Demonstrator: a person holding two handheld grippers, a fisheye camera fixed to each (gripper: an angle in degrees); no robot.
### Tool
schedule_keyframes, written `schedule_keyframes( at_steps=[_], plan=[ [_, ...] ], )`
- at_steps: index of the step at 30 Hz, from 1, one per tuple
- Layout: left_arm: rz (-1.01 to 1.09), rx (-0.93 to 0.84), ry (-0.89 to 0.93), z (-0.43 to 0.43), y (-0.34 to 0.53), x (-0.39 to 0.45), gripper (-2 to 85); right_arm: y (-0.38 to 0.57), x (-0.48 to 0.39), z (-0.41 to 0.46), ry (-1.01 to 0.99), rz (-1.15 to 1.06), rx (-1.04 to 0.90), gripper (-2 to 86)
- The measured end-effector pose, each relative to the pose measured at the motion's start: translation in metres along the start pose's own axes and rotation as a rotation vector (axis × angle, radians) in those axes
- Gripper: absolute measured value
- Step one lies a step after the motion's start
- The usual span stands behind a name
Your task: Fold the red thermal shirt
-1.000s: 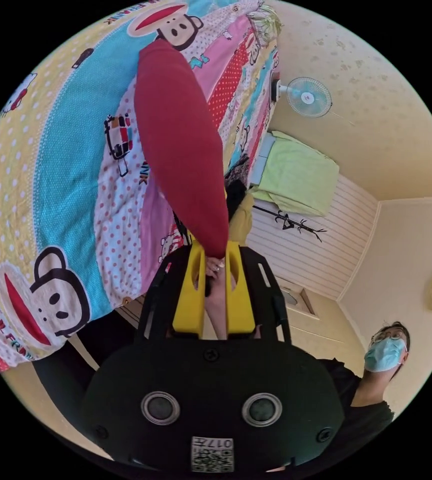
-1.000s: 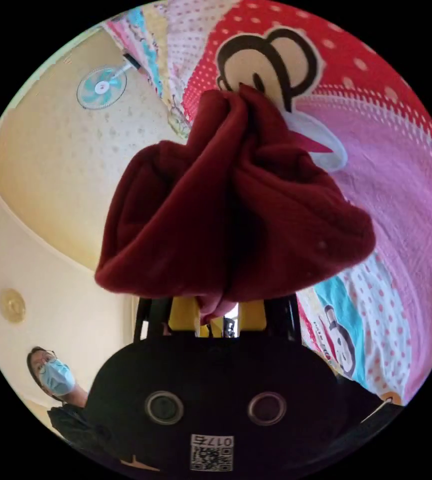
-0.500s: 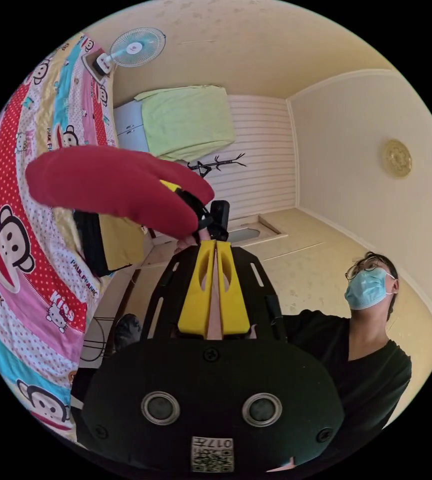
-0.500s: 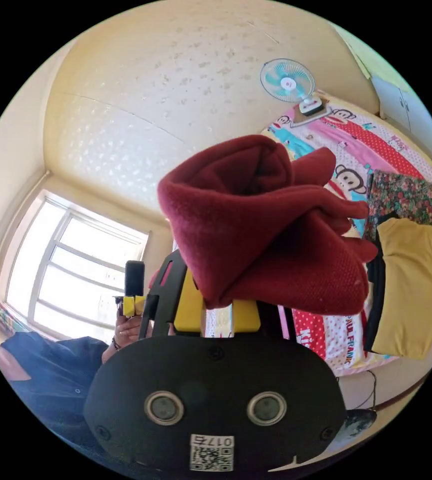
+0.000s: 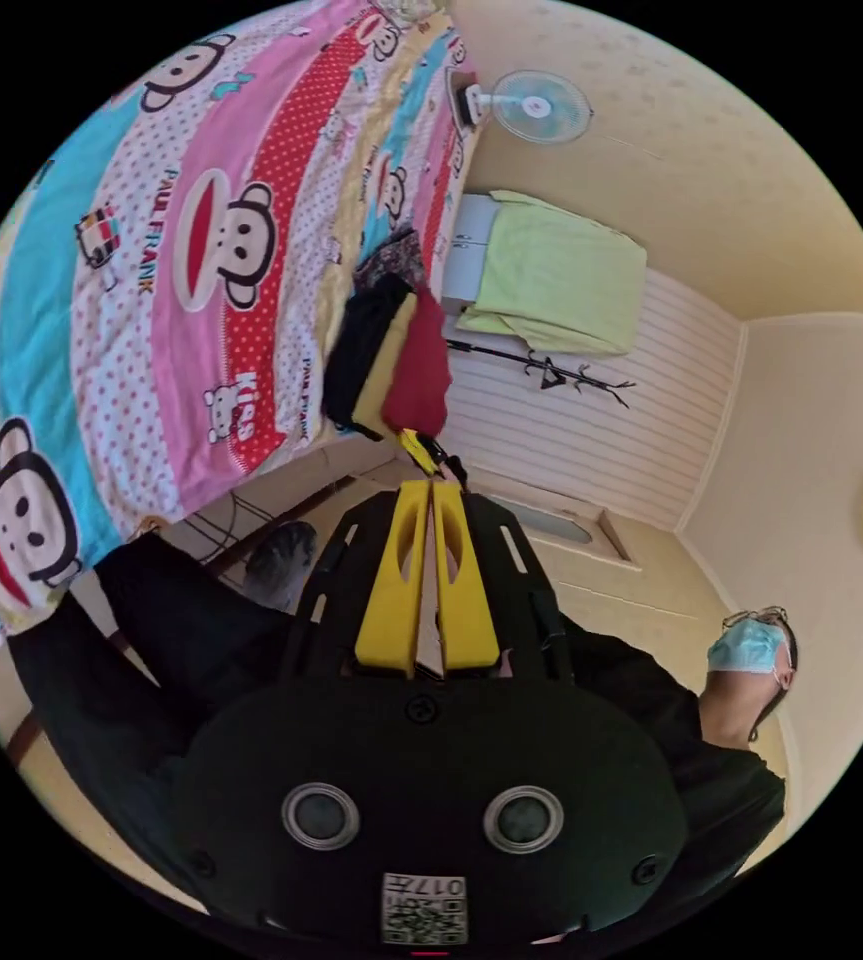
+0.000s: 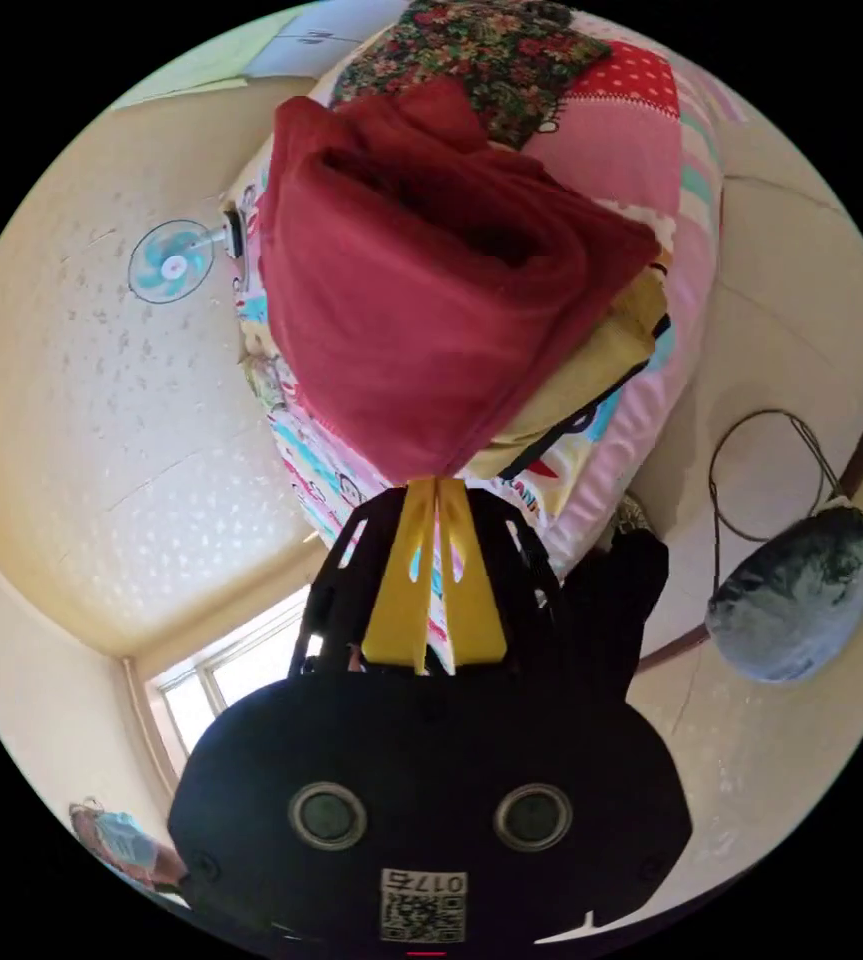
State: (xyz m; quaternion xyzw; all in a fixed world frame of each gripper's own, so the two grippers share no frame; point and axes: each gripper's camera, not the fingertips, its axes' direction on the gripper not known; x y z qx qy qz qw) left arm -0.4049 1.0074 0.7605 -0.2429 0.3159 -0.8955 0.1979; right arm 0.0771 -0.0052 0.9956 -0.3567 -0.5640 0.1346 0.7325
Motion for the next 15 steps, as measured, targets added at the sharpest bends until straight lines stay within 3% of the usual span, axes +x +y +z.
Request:
schedule_keyframes(
  at_steps=[1,6,10,15],
  plan=[
    [-0.013,0.013,-0.087,-0.003,0.006,0.007,-1.0,0.019,0.008,0.006,-0.059,-0.045,0.018,2.3],
    [0.002,-0.065,-0.382,-0.005,0.02,0.049,-1.0,0.086,0.011,0.102,0.192,-0.076,-0.184,0.7],
    [-0.024,-0.24,-0.725,-0.002,0.046,0.067,-1.0,0.143,-0.033,0.241,0.246,-0.349,-0.619,0.4],
    [-0.239,-0.366,-0.87,-0.025,0.095,0.029,-1.0,0.23,-0.058,0.378,0.525,-0.596,-1.157,0.4]
  ],
)
